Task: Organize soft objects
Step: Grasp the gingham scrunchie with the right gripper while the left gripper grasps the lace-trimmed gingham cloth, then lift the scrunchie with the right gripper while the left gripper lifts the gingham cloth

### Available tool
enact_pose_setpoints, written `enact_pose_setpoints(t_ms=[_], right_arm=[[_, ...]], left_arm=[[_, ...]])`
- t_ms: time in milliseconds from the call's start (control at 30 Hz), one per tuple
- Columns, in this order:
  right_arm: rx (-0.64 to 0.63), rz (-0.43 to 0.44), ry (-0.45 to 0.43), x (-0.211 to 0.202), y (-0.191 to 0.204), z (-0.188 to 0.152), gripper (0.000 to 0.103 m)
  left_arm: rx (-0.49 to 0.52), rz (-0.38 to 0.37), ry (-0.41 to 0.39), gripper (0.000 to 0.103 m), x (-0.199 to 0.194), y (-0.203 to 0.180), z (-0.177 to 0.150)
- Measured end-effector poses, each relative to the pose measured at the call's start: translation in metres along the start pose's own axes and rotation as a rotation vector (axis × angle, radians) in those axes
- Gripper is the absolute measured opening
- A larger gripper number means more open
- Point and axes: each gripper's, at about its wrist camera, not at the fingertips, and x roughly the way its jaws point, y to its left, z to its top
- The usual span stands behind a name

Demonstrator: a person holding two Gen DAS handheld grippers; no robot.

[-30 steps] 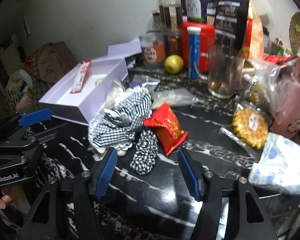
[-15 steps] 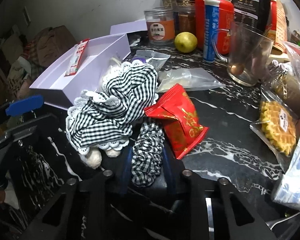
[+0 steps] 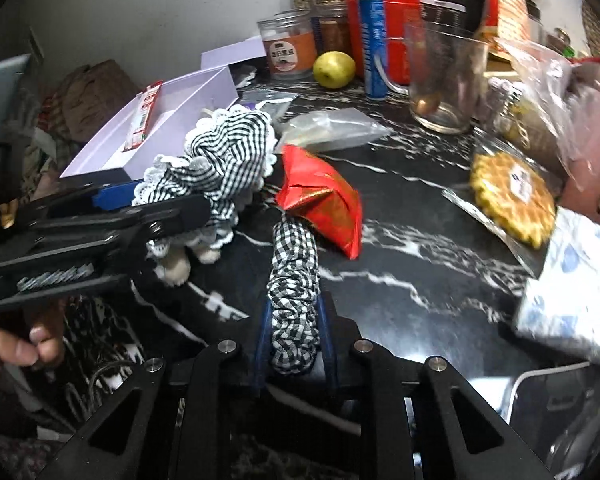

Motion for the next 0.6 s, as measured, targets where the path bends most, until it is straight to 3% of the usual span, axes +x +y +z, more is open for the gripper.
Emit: enact_pose_setpoints(t_ms=[167,300,400,600], right_arm=[[0.011,-0.008,0.001,-0.003,-0.002,-0.002,0.024],[0.017,-0.025,-0.008,-0.003,-0.001,0.0,0.027],[0.021,-0.035,-0.012,-0.001,-0.001,0.001,0.04],[0.008,-0.057,-0.02,0.0,0.0,0.002,0.042]], left_arm=[[0.001,0.004,0.02,0.07,0.016,0.0,0.001],[0.006,0.016,0.019,0.05,0.021,0.0,0.0],[0.004,0.005,0.015,0.047,0.016,0.001,-0.002],[0.015,-0.014,0.027,0.047,-0.001,-0.006,-0.01]])
